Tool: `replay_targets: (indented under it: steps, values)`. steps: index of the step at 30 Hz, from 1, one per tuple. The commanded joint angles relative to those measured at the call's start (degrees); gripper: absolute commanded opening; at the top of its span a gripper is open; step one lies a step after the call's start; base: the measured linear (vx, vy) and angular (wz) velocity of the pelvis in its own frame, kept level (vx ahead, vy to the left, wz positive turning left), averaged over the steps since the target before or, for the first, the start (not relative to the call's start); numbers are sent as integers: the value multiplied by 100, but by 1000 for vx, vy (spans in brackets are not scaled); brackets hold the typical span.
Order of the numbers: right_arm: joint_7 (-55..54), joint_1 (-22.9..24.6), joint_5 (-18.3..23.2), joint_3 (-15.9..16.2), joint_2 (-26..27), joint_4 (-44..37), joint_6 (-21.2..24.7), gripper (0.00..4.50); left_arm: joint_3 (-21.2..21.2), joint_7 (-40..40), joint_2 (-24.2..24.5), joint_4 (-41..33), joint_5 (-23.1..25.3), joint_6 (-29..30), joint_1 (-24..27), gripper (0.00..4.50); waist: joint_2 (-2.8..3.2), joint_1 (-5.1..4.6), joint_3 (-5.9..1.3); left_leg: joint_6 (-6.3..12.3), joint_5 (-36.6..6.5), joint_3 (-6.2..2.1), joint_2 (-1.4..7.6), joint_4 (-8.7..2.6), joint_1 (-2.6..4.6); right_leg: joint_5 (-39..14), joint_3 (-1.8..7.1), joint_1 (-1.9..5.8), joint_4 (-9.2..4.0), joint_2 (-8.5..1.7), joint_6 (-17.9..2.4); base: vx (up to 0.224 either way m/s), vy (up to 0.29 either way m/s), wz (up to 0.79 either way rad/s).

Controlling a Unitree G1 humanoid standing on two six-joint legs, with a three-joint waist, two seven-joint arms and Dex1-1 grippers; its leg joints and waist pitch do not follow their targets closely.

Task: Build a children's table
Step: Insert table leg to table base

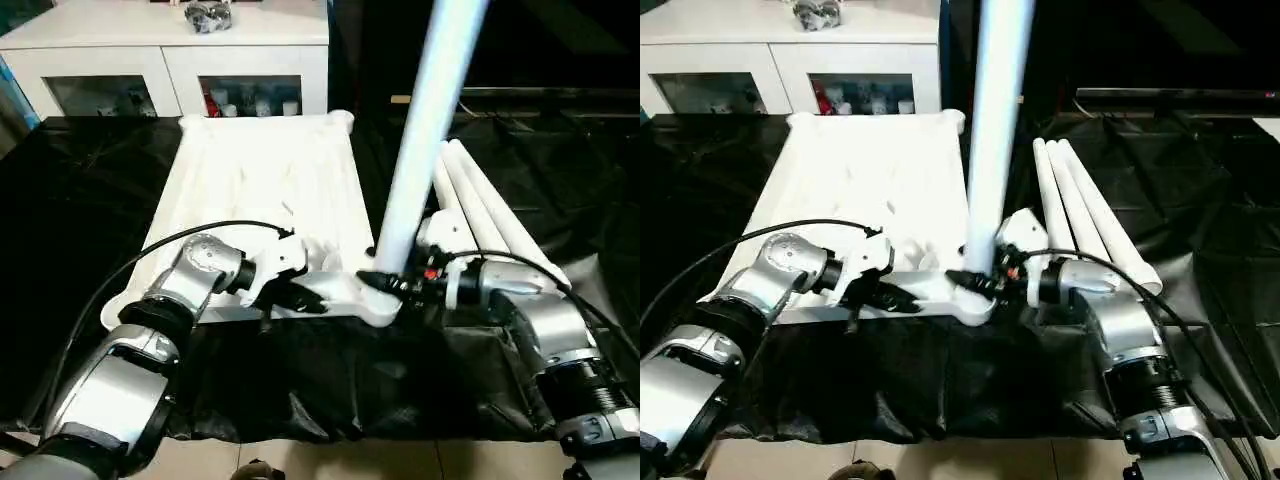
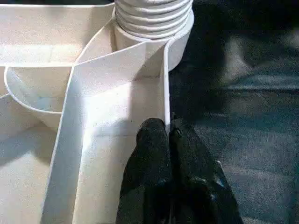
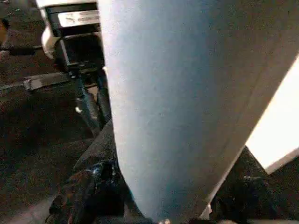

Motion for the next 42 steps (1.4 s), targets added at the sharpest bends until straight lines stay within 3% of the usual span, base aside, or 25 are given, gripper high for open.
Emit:
replay_targets:
  steps: [1, 5, 8, 11, 13, 16, 18, 19, 20, 22, 31, 33, 37, 38, 40, 42]
  values:
    - [281, 317, -161, 514, 83, 387, 205, 188, -26, 8, -72, -44, 72, -94, -142, 0, 3, -27, -326, -170, -2260, -174, 300, -510, 191, -1886, 254, 138, -507, -403, -1290, 0, 0, 0]
    - [-345, 107, -328, 293, 340, 809, 70, 188, 276, 692, -200, 71, -25, 349, -295, 0, -6, -60, -292, -263, -2530, -188, 298, -526, 220, -2290, 258, 103, -541, -418, -1233, 0, 0, 0]
    - [-1038, -145, -449, 69, 547, 1263, -36, 188, 480, 1235, -299, 136, -139, 646, -405, 0, -10, -149, -233, -400, -3013, -257, 247, -503, 304, -3429, 208, 39, -663, -446, -927, 0, 0, 0]
    - [-1882, -461, -481, -220, 786, 1775, -103, 188, 686, 1821, -398, 134, -241, 994, -516, 0, -21, -258, -219, -381, -3116, -314, 237, -531, 270, -3760, 154, 58, -717, -430, -667, -35, 5, -5]
    - [-2598, -748, -426, -482, 1009, 2248, -55, 188, 788, 2342, -490, -23, -204, 1299, -551, 0, 6, -321, -238, -372, -3116, -339, 233, -563, 227, -3601, 133, 102, -704, -428, -660, 0, 0, 0]
    - [-3097, -1000, -426, -628, 1214, 2726, -40, 188, 902, 2861, -638, -290, -172, 1710, -534, 0, 23, -440, -240, -391, -3223, -366, 224, -605, 209, -3166, 127, 98, -694, -394, -808, 0, 0, 0]
    - [-3317, -1143, -460, -690, 1338, 2997, -58, 188, 932, 3050, -758, -507, -184, 1981, -483, 0, 14, -458, -257, -294, -3115, -360, 216, -608, 208, -2788, 157, 100, -692, -392, -965, 0, 0, 0]
    - [-3361, -1214, -429, -733, 1421, 3115, 3, 188, 866, 3122, -798, -627, -107, 2009, -424, 0, -32, -469, -260, -258, -3045, -348, 213, -614, 183, -2673, 162, 116, -689, -385, -994, 0, 0, 0]
    - [-3364, -1246, -429, -728, 1461, 3168, 30, 188, 790, 3073, -809, -704, -42, 1931, -368, 0, -8, -463, -261, -212, -2943, -342, 209, -613, 168, -2542, 177, 120, -675, -392, -1044, 0, 0, 0]
    - [-3282, -1285, -488, -652, 1517, 3237, 40, 188, 686, 2915, -830, -816, 5, 1818, -272, 0, -26, -460, -264, -126, -2794, -312, 197, -597, 159, -2445, 195, 129, -675, -398, -1103, 0, 0, 0]
    - [-3357, -1500, -601, -717, 1673, 3577, -274, 188, 546, 2956, -745, -1142, 116, 2000, -106, 0, -37, -483, -239, -152, -3018, -317, 191, -592, 229, -3078, 175, 60, -751, -392, -888, 0, 0, 0]
    - [-3301, -1531, -540, -804, 1704, 3578, -364, 258, 547, 2897, -735, -1160, 137, 1963, -89, 0, -33, -484, -232, -146, -3029, -319, 194, -600, 224, -3041, 179, 52, -754, -384, -887, 0, 0, 0]
    - [-3206, -1545, -518, -832, 1712, 3556, -480, 261, 527, 2788, -724, -1171, 123, 1886, -68, 0, -31, -475, -249, -142, -3020, -312, 196, -596, 229, -2940, 190, 42, -754, -392, -925, 0, 0, 0]
    - [-3123, -1557, -511, -841, 1702, 3550, -557, 295, 524, 2764, -716, -1195, 107, 1876, -53, 0, -17, -462, -269, -138, -2896, -310, 208, -605, 212, -2707, 204, 60, -718, -387, -990, 0, 0, 0]
    - [-2917, -1567, -494, -849, 1668, 3505, -728, 306, 530, 2719, -695, -1239, 69, 1851, -23, 0, -28, -450, -293, -50, -2579, -269, 209, -602, 157, -2140, 219, 92, -661, -374, -1163, 0, 0, 0]
    - [-2739, -1540, -459, -841, 1611, 3404, -765, 313, 517, 2589, -661, -1209, 49, 1715, -9, 0, -42, -427, -307, 46, -2347, -243, 202, -577, 140, -1977, 224, 112, -648, -381, -1218, 0, 0, 0]
